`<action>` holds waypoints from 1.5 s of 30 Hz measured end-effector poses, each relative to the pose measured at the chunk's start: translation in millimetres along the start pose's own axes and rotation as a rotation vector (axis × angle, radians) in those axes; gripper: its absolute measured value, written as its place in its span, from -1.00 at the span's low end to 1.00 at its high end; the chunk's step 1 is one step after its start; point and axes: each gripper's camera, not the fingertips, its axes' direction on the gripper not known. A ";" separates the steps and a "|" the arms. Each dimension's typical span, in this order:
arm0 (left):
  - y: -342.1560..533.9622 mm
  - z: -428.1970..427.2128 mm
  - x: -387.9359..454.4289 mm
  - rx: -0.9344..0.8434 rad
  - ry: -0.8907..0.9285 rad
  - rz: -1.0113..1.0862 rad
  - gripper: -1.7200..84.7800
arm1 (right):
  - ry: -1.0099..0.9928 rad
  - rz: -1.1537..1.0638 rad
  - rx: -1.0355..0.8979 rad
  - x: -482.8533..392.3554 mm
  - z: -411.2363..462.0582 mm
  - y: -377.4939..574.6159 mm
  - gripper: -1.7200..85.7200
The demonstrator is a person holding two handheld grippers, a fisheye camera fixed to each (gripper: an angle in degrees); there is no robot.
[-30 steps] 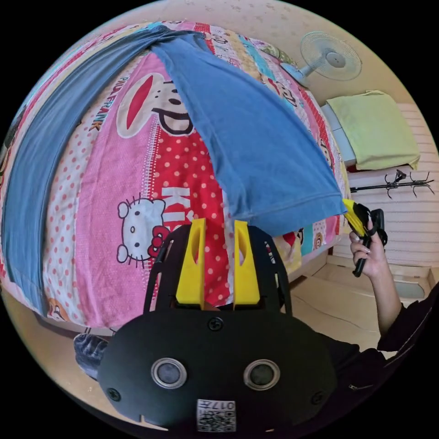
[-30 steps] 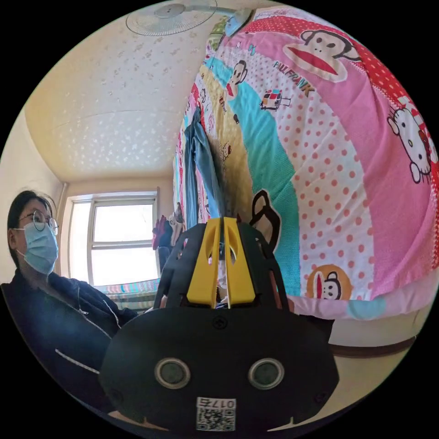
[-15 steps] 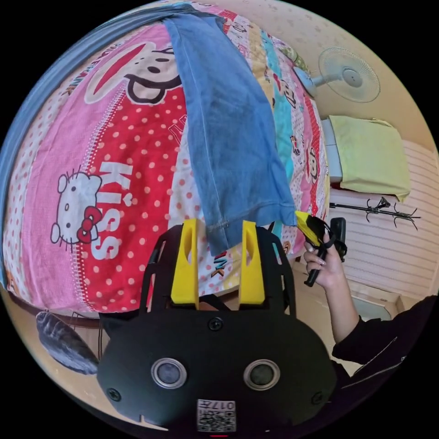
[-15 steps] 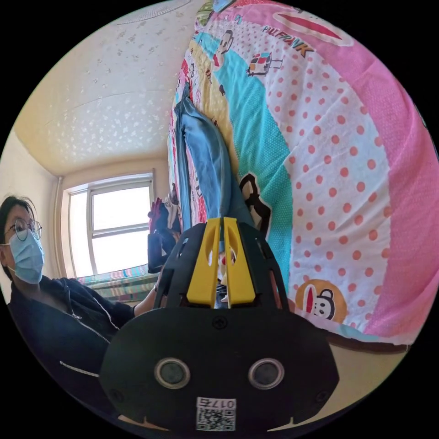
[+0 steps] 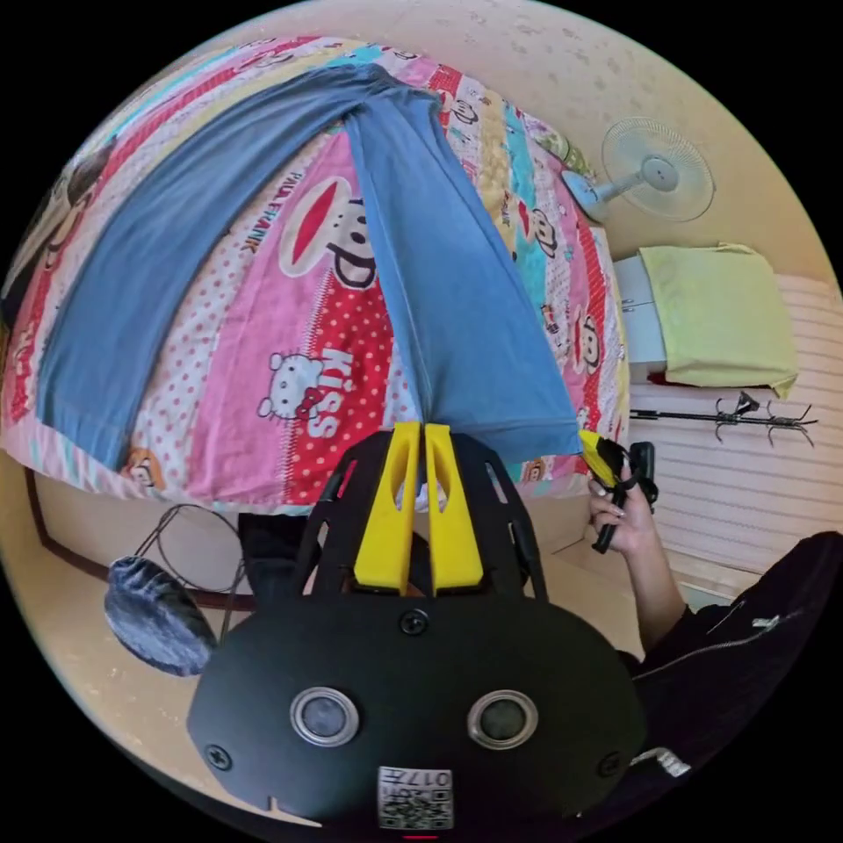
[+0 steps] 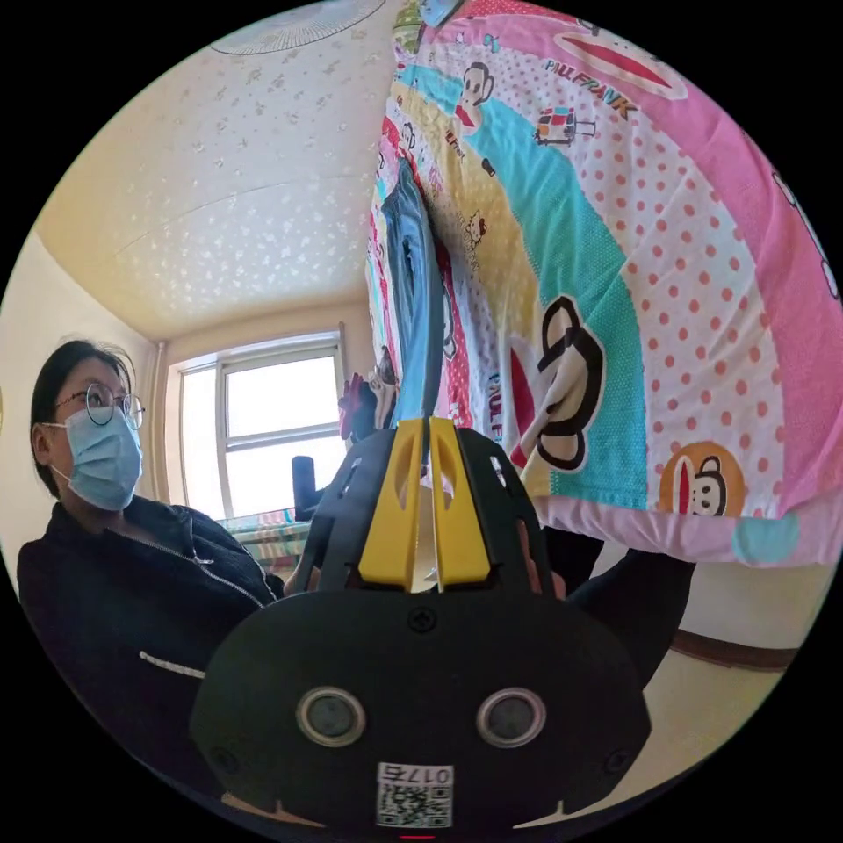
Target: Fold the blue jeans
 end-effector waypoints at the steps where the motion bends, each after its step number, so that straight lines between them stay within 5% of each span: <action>1: 13.7 -0.2 -3.2 -0.001 -0.043 0.031 -0.97 | -0.005 -0.004 -0.013 4.4 3.2 2.9 -0.92; 8: 45.0 83.8 -48.5 -0.076 -0.209 -0.062 -0.95 | 0.288 -0.036 -0.238 75.4 65.8 14.4 -0.93; 17: 93.5 46.3 -103.7 0.015 0.057 -0.194 -0.79 | 0.248 -0.011 -0.181 90.9 63.9 15.0 -0.93; 22: 98.0 -26.6 -4.4 0.113 0.206 0.313 -0.70 | 0.237 -0.054 -0.237 62.1 78.7 6.3 -0.93; 28: 89.0 -14.6 78.3 0.245 0.184 0.463 -0.64 | 0.197 -0.115 -0.314 22.3 115.1 -5.7 -0.92; 35: 105.9 -26.1 86.1 0.406 0.134 0.387 -0.68 | 0.181 -0.083 -0.331 17.6 149.3 -4.3 -0.92; 39: 116.7 -44.5 71.7 0.455 0.116 0.281 -0.92 | 0.172 -0.086 -0.360 31.6 165.2 0.4 -0.92; 45: 122.2 -76.0 54.1 0.439 0.237 0.281 -0.96 | 0.070 -0.072 -0.326 51.9 139.1 -3.6 -0.91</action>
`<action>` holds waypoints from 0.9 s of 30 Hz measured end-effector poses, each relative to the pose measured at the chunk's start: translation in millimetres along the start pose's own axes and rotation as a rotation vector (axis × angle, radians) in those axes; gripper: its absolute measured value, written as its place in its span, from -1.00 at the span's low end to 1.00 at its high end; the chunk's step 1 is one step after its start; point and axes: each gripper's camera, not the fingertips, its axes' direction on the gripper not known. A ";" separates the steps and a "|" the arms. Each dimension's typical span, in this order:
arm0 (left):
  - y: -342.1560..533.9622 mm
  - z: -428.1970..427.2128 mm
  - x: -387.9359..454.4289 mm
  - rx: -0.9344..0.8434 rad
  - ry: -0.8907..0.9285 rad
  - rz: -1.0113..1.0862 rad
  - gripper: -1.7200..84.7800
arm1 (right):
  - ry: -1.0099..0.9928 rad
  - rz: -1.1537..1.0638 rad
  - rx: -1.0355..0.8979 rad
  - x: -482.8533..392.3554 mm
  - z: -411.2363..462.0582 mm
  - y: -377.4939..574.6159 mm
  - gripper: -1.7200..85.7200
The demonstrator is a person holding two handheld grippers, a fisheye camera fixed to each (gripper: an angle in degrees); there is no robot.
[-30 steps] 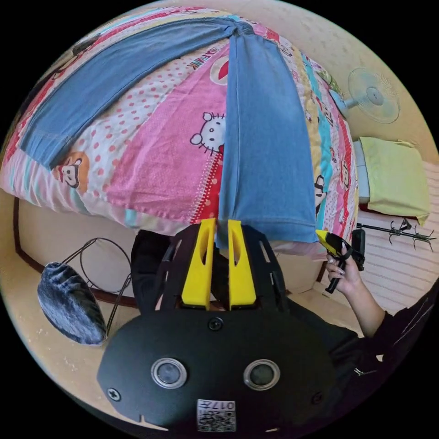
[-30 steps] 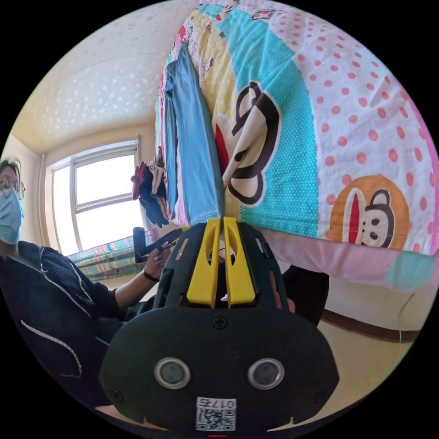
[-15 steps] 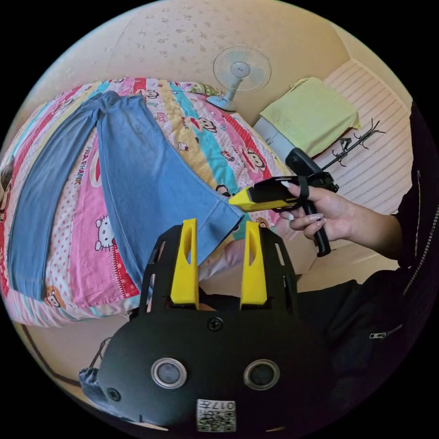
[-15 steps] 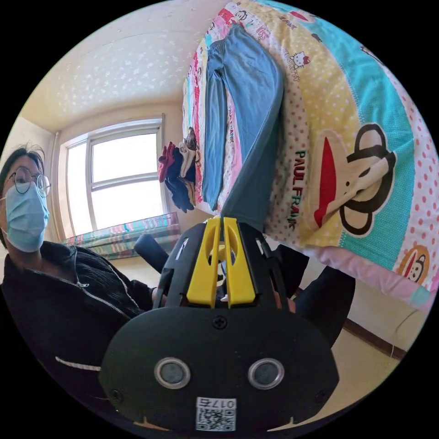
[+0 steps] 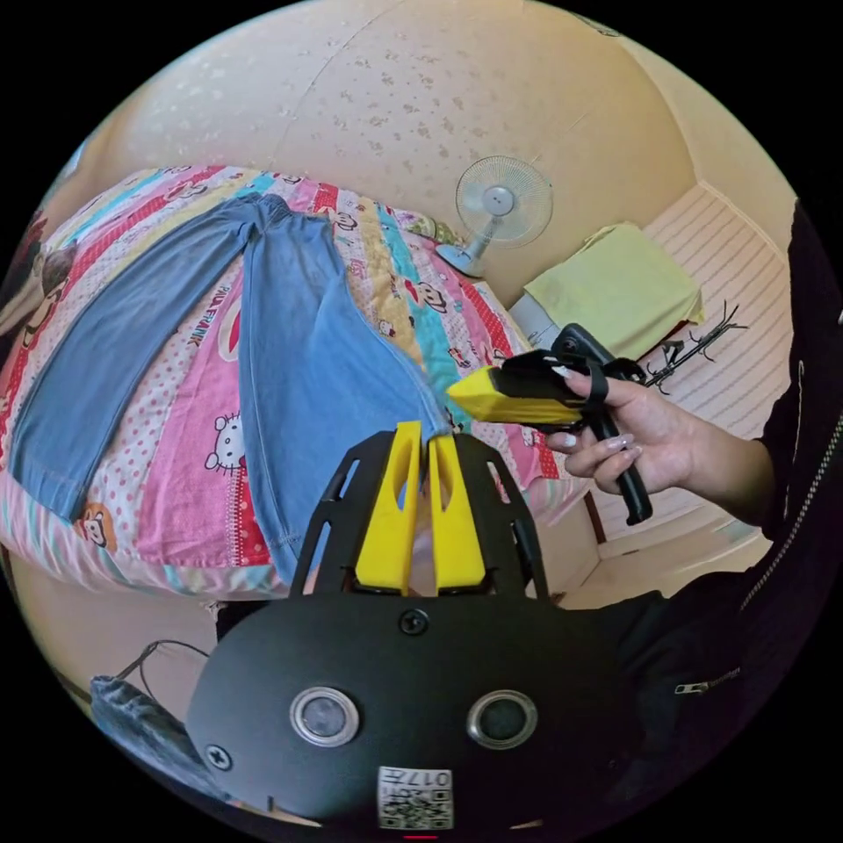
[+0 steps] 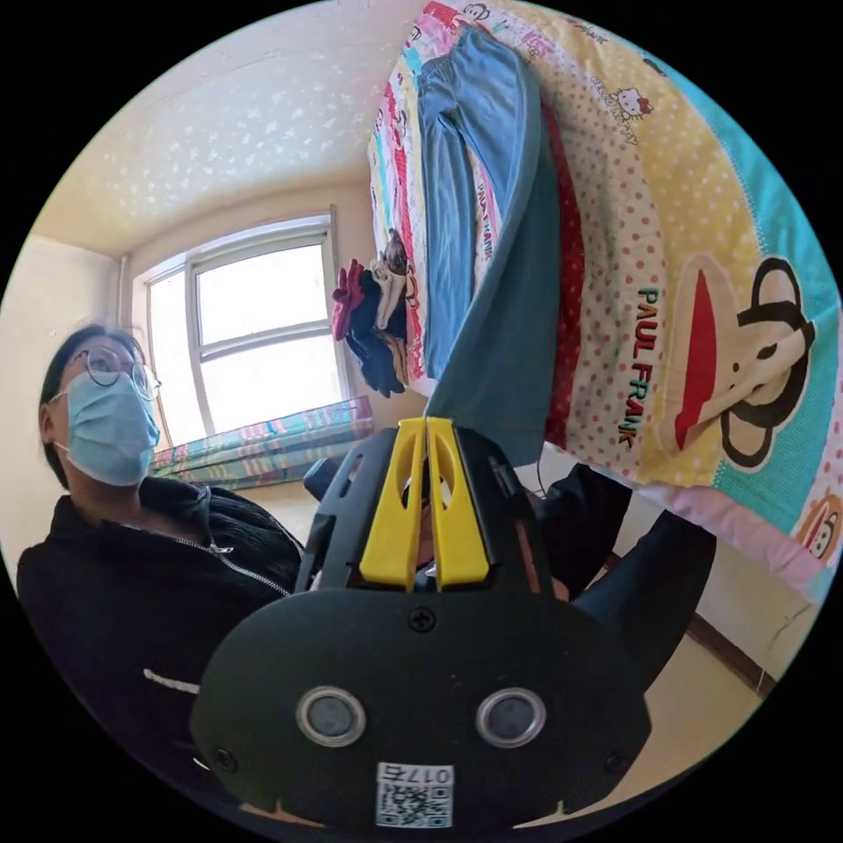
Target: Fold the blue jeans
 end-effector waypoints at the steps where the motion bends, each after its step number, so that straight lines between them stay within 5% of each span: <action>1: -1.5 -8.8 -0.5 0.007 0.009 0.002 -0.96 | -0.002 0.003 0.029 2.1 -10.0 -1.1 -0.90; 7: -9.8 -49.2 -2.1 0.043 0.072 0.009 -0.96 | 0.167 -0.108 0.182 -0.3 -83.5 -104.1 -0.76; 12: -14.6 -62.3 -5.8 0.045 0.098 0.001 -0.96 | 0.455 -0.368 0.172 -22.6 -34.7 -285.7 -0.67; 17: -11.6 -66.4 -14.7 0.014 0.163 0.011 -0.96 | 0.574 -0.275 0.285 22.1 11.3 -411.5 -0.65; 24: -7.3 -72.8 -55.8 -0.030 0.325 -0.071 -0.97 | 0.799 -0.141 0.512 84.0 51.8 -453.1 -0.65; 27: -11.7 -80.0 -70.0 -0.040 0.368 -0.089 -0.97 | 0.702 -0.157 0.529 112.0 54.7 -452.3 -0.67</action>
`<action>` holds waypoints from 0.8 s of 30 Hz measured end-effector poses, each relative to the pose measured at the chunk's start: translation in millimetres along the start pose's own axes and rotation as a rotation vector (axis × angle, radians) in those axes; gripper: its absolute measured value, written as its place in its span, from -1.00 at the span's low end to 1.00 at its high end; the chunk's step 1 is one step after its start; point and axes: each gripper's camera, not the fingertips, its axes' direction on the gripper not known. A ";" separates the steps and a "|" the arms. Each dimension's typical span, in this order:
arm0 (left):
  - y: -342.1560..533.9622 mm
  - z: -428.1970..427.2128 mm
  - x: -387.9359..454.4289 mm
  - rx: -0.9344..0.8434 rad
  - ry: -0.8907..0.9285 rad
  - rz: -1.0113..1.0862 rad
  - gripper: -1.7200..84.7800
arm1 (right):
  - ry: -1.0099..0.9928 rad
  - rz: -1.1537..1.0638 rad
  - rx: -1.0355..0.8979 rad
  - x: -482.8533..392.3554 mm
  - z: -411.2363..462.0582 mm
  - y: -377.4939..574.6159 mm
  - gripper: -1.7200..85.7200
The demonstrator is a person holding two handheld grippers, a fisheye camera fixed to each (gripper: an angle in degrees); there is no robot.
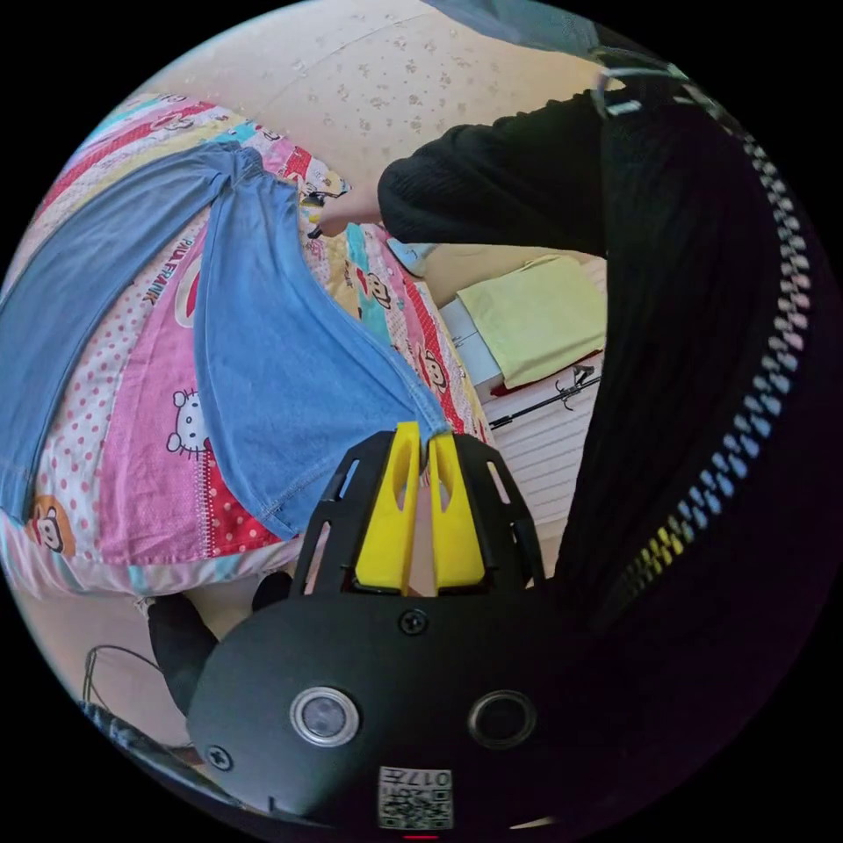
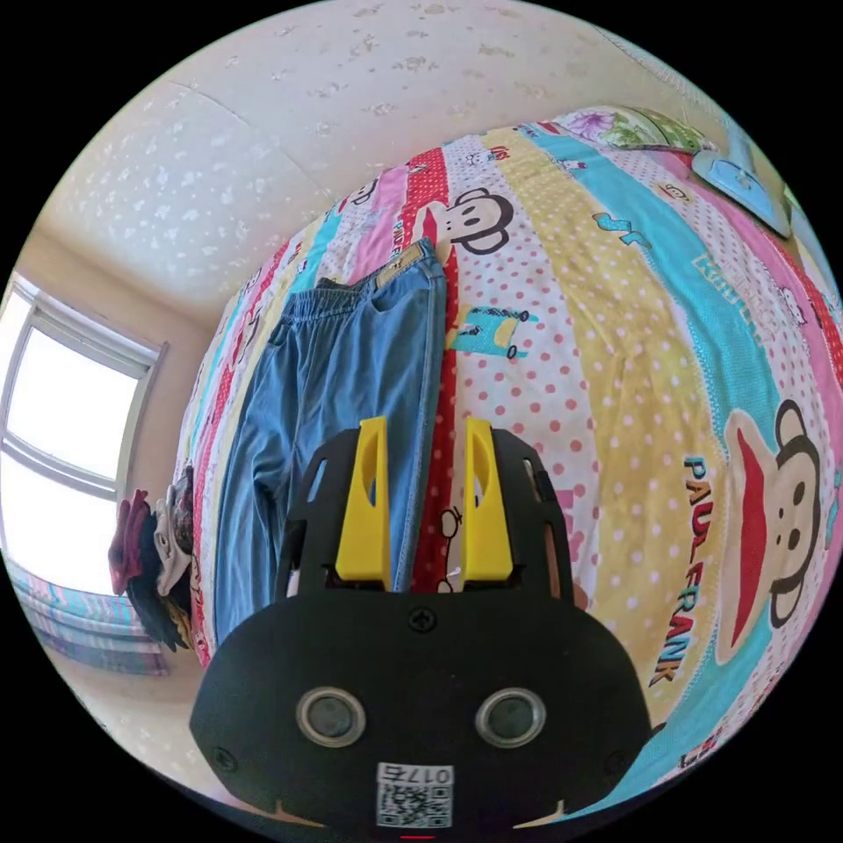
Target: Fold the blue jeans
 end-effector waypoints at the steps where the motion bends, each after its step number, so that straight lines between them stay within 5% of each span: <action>1: -2.4 -4.5 -2.4 -0.008 0.016 0.001 -0.97 | -0.027 0.003 0.011 2.9 2.3 2.3 -0.68; 11: -9.8 -60.3 -19.1 -0.021 0.108 -0.068 -0.97 | -0.028 0.041 0.041 16.4 38.7 39.1 -0.83; 19: 5.1 -110.1 -27.7 0.036 0.091 -0.142 -0.97 | -0.144 0.191 0.268 20.6 16.2 93.0 -0.90; 24: 31.8 -163.2 -69.5 0.174 0.272 -0.348 -0.97 | -0.169 0.086 0.309 -40.0 -3.2 95.0 -0.91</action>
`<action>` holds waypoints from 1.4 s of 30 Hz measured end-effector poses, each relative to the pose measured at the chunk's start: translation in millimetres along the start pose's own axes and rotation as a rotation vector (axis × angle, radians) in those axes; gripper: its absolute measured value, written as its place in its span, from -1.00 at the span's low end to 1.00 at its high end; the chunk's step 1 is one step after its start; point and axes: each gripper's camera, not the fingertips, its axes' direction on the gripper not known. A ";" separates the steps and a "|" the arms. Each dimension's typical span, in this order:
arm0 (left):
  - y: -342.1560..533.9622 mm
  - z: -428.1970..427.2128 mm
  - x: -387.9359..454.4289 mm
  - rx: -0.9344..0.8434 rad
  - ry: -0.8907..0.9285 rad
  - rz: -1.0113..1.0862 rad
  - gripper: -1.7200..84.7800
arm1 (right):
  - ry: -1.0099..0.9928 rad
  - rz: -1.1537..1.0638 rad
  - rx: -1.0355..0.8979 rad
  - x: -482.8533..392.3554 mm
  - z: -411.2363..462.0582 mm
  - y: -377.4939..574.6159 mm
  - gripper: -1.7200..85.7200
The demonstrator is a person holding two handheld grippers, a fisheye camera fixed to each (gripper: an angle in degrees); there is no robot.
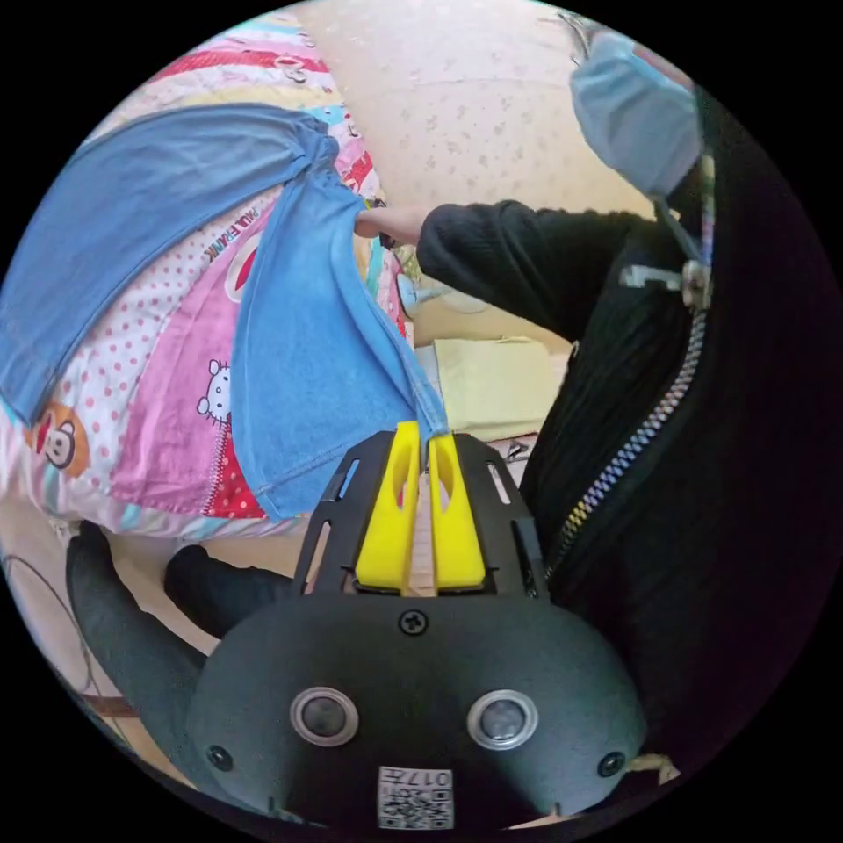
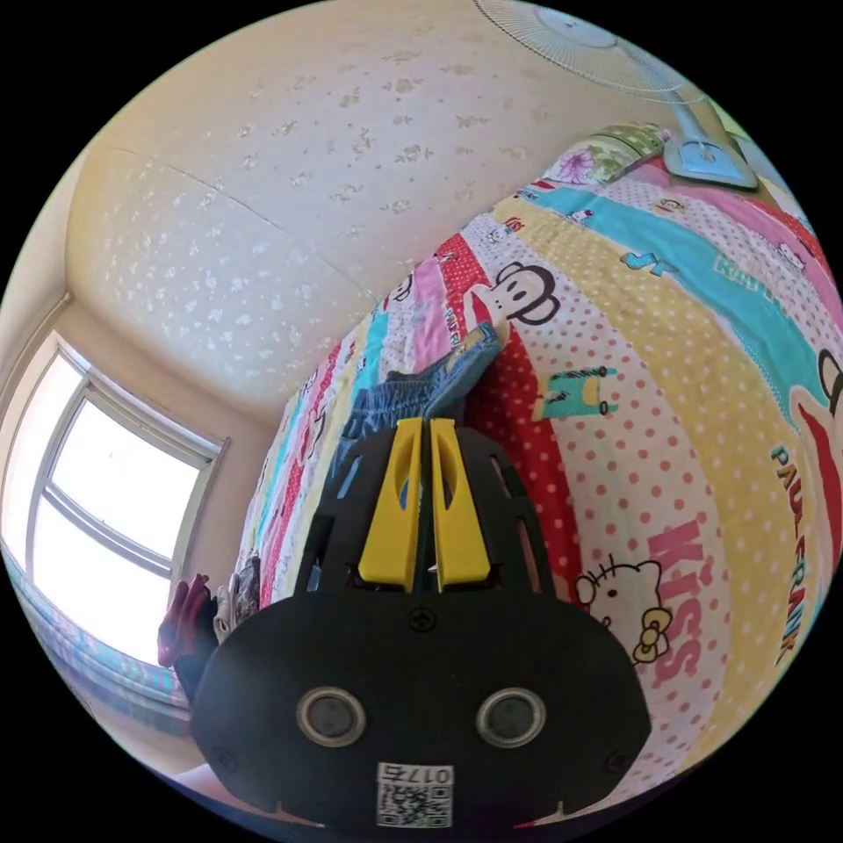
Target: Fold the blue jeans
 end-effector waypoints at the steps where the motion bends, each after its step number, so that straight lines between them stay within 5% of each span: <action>1: 2.0 -21.9 -6.8 0.035 -0.003 -0.033 -0.97 | 0.001 -0.013 -0.005 -10.7 1.4 0.3 -0.91; 10: 17.7 -182.5 -93.9 0.243 0.227 -0.256 -0.97 | 0.057 -0.295 -0.152 -208.6 92.3 41.4 -0.91; 15: 41.7 -258.5 -138.7 0.353 0.187 -0.331 -0.97 | 0.158 -0.389 -0.226 -274.0 175.9 121.2 -0.91; 23: 33.7 -328.2 -212.2 0.332 0.173 -0.350 -0.97 | 0.261 -0.280 -0.231 -272.5 224.1 183.9 -0.92; 36: 7.1 -376.7 -219.1 0.390 0.149 -0.276 -0.97 | 0.218 -0.259 -0.099 -318.7 202.2 116.6 -0.91; 42: 25.9 -370.7 -283.1 0.413 0.100 -0.388 -0.95 | 0.111 -0.242 -0.239 -296.7 230.9 124.5 -0.84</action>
